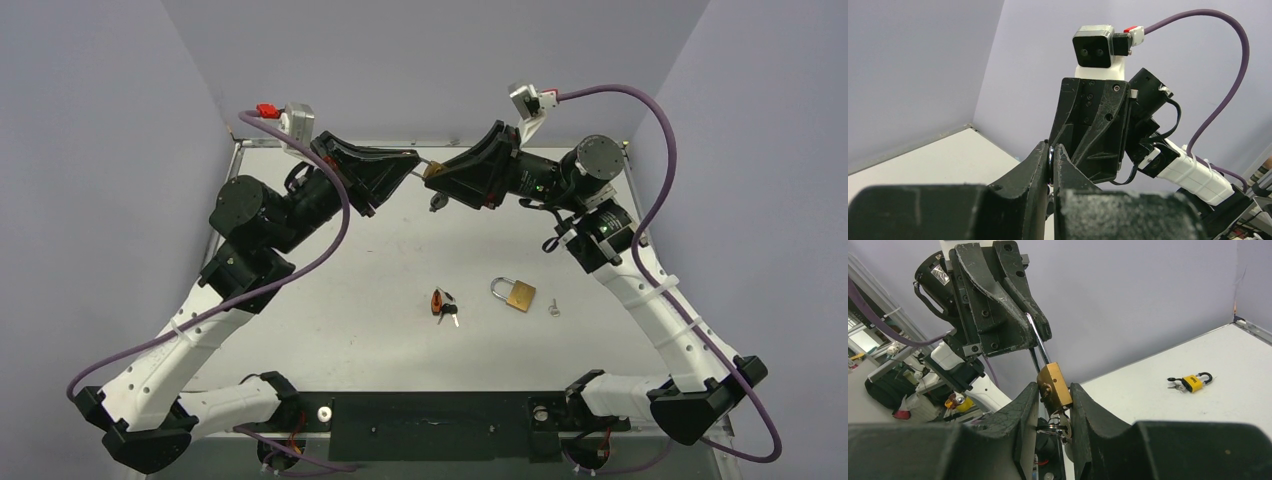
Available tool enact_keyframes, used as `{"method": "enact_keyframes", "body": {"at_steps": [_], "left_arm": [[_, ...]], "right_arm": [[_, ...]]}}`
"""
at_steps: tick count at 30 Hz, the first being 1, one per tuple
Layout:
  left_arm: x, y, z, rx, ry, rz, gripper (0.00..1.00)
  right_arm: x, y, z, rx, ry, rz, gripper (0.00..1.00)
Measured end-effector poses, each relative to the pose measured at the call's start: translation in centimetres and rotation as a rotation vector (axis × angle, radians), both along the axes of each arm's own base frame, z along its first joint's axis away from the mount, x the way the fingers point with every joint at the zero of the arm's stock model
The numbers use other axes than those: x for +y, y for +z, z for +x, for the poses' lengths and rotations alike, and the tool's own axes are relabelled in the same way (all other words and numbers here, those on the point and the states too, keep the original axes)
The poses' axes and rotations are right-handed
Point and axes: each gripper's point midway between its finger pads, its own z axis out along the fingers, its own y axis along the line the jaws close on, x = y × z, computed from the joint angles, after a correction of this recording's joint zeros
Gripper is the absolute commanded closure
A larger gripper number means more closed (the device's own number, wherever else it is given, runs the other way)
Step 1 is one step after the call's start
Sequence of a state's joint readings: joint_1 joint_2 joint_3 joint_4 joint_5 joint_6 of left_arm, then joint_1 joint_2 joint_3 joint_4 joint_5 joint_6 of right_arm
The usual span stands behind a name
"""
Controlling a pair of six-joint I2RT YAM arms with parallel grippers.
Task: Lock with the key
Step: Lock the lock.
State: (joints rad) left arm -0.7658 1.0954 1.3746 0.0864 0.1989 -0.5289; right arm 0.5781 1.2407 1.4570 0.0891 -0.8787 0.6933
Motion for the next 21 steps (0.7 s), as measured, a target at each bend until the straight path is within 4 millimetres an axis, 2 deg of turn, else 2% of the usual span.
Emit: {"method": "enact_keyframes", "body": {"at_steps": [4, 9, 12, 17, 21], "left_arm": [[0.8, -0.4, 0.5, 0.036, -0.006, 0.003, 1.00], [1.2, -1.7, 1.3, 0.087, -0.013, 0.033, 1.00], [1.4, -3.1, 1.9, 0.138, -0.003, 0.071, 1.00], [1.7, -5.7, 3.4, 0.215, 0.024, 0.126, 1.00], [2.1, -6.2, 4.0, 0.238, 0.039, 0.135, 1.00]], "right_arm": [[0.2, -0.6, 0.2, 0.009, -0.003, -0.004, 0.86], [0.3, -2.2, 1.1, 0.036, -0.023, -0.016, 0.53], [0.0, -2.4, 1.6, 0.023, -0.048, -0.004, 0.38], [-1.1, -3.1, 1.9, 0.008, -0.085, 0.010, 0.27], [-2.2, -4.1, 2.1, 0.009, -0.115, 0.009, 0.27]]}}
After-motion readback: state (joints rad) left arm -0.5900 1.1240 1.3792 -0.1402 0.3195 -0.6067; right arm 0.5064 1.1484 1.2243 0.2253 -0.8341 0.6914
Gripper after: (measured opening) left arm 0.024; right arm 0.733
